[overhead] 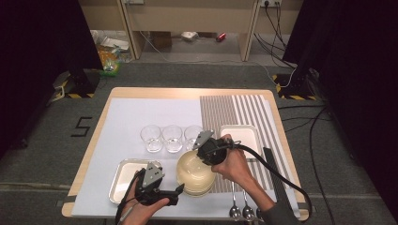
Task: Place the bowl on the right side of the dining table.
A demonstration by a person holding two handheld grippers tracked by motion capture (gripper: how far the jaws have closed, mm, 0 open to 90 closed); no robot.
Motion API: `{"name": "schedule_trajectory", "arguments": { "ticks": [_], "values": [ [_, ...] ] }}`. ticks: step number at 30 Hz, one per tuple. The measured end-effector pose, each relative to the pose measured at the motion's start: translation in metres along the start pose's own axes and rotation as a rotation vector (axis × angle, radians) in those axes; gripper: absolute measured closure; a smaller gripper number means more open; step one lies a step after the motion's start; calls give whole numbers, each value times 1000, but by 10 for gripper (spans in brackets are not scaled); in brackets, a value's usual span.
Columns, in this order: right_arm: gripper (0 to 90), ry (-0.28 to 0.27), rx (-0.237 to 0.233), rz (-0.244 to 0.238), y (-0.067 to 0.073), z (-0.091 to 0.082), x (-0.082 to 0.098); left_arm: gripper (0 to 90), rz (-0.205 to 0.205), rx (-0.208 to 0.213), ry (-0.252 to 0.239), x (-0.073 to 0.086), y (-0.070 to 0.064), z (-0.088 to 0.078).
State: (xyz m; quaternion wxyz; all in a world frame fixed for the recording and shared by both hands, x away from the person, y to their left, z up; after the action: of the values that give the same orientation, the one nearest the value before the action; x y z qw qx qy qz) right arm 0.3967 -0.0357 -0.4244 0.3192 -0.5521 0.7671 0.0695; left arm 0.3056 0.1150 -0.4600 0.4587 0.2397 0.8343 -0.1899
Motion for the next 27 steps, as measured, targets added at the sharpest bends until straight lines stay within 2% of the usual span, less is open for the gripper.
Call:
{"name": "schedule_trajectory", "arguments": {
  "ticks": [4, 5, 10, 18, 23, 27],
  "values": [
    [833, -2, -19, 0, -2, 2, 0, 143, 3, 10, -15, -1, 1, -2],
    [834, -4, -22, 3, -2, 2, 0, 154, 8, 0, -14, -1, 1, -3],
    [836, -34, -37, 14, -4, 1, 1, 148, 11, 1, -8, 0, 1, -4],
    [836, -57, -88, 65, -7, 2, 4, 149, 2, 20, -25, -1, 1, -12],
    [836, -90, -124, 116, -9, 3, 9, 148, -10, 11, -37, -1, 11, -22],
    [835, -120, -145, 146, -11, 3, 11, 148, -28, -12, -47, 1, 23, -29]
  ]
}}
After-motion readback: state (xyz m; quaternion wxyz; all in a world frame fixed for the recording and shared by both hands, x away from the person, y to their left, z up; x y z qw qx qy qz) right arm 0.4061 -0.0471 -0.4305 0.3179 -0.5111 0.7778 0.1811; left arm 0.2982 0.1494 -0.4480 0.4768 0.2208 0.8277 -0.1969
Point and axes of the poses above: each handheld gripper's, and its own axes: z roughly forward along the jaws, x roughly out of its underside, y roughly to its left, the point moved 6 cm from there along z, roughly forward along the jaws, and after that the axes turned 4 degrees about -y, right-handed, at the moved point
